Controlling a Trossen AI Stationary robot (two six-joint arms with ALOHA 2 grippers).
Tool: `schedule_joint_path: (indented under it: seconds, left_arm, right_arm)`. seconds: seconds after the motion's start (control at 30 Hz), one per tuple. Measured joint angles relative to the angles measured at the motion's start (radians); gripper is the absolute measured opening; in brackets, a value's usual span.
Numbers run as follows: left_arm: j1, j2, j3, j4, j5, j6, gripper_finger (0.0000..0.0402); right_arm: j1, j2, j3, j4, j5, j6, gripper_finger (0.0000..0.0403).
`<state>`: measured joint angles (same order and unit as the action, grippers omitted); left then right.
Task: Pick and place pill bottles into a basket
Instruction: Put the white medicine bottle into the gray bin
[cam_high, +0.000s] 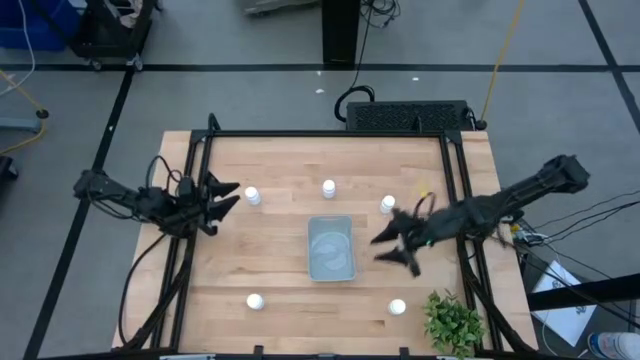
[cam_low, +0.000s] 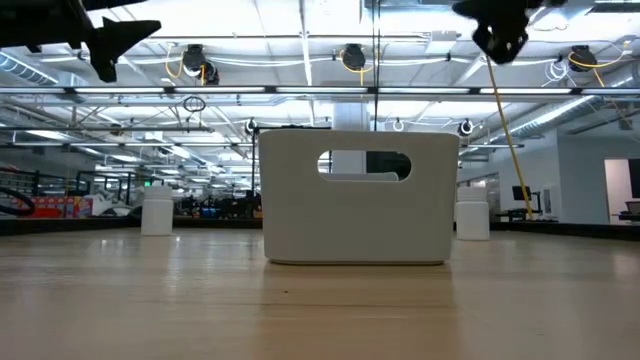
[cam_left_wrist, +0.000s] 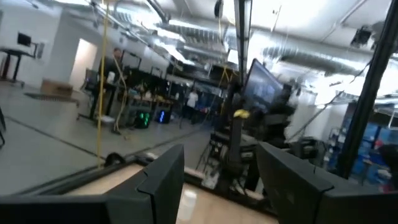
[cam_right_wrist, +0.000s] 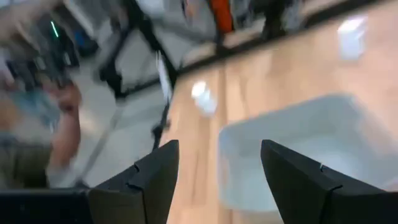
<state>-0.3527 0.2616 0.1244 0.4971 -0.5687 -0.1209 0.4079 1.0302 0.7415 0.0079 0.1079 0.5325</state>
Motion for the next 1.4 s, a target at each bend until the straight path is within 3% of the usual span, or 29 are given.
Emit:
schedule_joint_path:
  seconds: [0.27, 0.4, 0.53, 0.67, 0.83, 1.1, 1.4]
  left_arm:
    - [0.000, 0.040, 0.000, 0.036, 0.040, -0.046, 0.0209]
    - [0.000, 0.040, 0.000, 0.029, 0.048, -0.075, 0.0209]
    - [-0.001, 0.042, 0.000, 0.029, 0.079, -0.098, 0.0209]
    - [-0.003, 0.044, 0.000, 0.025, 0.109, -0.122, 0.0209]
    - [-0.003, 0.048, 0.000, 0.022, 0.116, -0.125, 0.0209]
    - [-0.002, 0.048, 0.000, 0.020, 0.121, -0.149, 0.0209]
    - [-0.002, 0.048, 0.000, -0.003, 0.125, -0.151, 0.0209]
  right_arm:
    - [0.171, 0.350, 0.460, -0.600, 0.097, 0.129, 0.0221]
    - [0.265, 0.466, 0.598, -0.742, 0.099, 0.268, 0.0221]
    - [0.333, 0.515, 0.643, -0.935, 0.101, 0.451, 0.0221]
    - [0.394, 0.514, 0.647, -0.994, 0.130, 0.618, 0.0221]
    - [0.441, 0.535, 0.647, -0.992, 0.157, 0.714, 0.0221]
    - [0.436, 0.685, 0.639, -1.023, 0.046, 0.665, 0.0221]
    - [0.438, 0.699, 0.639, -1.016, 0.073, 0.659, 0.0222]
